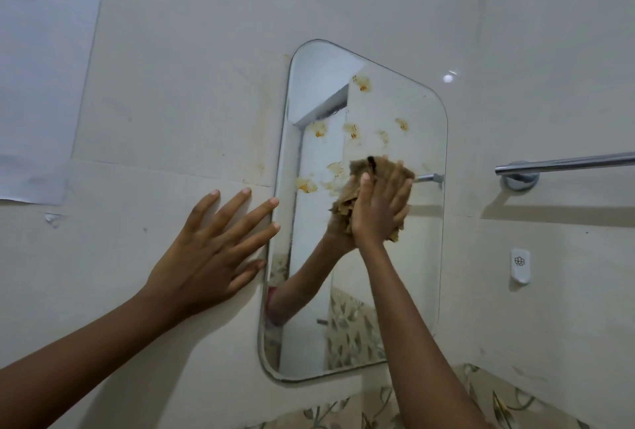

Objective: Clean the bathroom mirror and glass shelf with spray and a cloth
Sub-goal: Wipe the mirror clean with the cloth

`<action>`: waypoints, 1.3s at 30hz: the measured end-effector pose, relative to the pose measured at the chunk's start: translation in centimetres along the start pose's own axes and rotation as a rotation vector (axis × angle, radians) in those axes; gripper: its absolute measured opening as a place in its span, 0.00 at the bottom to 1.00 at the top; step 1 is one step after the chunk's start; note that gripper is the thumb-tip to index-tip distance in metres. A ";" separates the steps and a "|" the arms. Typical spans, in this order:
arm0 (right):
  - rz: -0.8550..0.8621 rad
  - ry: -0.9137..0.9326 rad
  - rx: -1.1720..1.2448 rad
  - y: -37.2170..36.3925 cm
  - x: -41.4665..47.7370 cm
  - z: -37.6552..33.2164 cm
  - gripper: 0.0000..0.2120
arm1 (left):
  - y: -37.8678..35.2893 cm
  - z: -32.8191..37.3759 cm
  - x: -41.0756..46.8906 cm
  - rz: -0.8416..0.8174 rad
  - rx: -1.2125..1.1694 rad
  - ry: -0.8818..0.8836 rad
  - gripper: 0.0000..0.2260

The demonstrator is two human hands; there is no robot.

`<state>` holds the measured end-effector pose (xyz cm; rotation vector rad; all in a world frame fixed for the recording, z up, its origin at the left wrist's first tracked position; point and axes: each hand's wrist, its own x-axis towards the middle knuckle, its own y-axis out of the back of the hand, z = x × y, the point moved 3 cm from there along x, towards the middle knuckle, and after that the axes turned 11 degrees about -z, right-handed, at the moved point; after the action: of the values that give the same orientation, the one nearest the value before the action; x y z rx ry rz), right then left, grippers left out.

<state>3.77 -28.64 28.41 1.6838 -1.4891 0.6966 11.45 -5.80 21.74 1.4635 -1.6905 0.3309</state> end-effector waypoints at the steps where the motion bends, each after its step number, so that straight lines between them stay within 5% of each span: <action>1: -0.001 0.061 -0.035 -0.5 -0.5 -1.2 0.25 | 0.0 0.0 0.0 0.004 -0.010 0.002 0.25; 10: -0.144 0.510 -0.125 -3.3 -7.9 -5.9 0.26 | 0.2 -0.1 0.0 0.034 -0.103 -0.007 0.22; 20: -0.226 0.571 -0.170 -5.0 -16.5 1.0 0.28 | 0.1 0.1 -0.3 0.109 -0.056 -0.050 0.23; 25: -0.215 0.443 -0.154 -5.1 -18.6 5.4 0.25 | -0.3 0.2 -0.1 0.098 0.030 -0.048 0.24; 30: -0.088 0.042 0.123 -3.7 -17.2 9.7 0.25 | -0.2 0.3 -0.2 0.105 0.042 -0.045 0.23; 36: 0.051 -0.275 0.266 -0.9 -10.1 13.1 0.45 | -0.1 0.3 -0.1 0.102 0.027 -0.044 0.23; 39: 0.059 -0.312 0.269 0.7 -5.2 12.6 0.33 | 0.0 0.3 -0.2 0.105 0.018 -0.041 0.23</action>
<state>1.13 -36.11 17.35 2.0322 -1.7268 0.7157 11.29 -5.89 21.39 1.4064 -1.8056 0.3758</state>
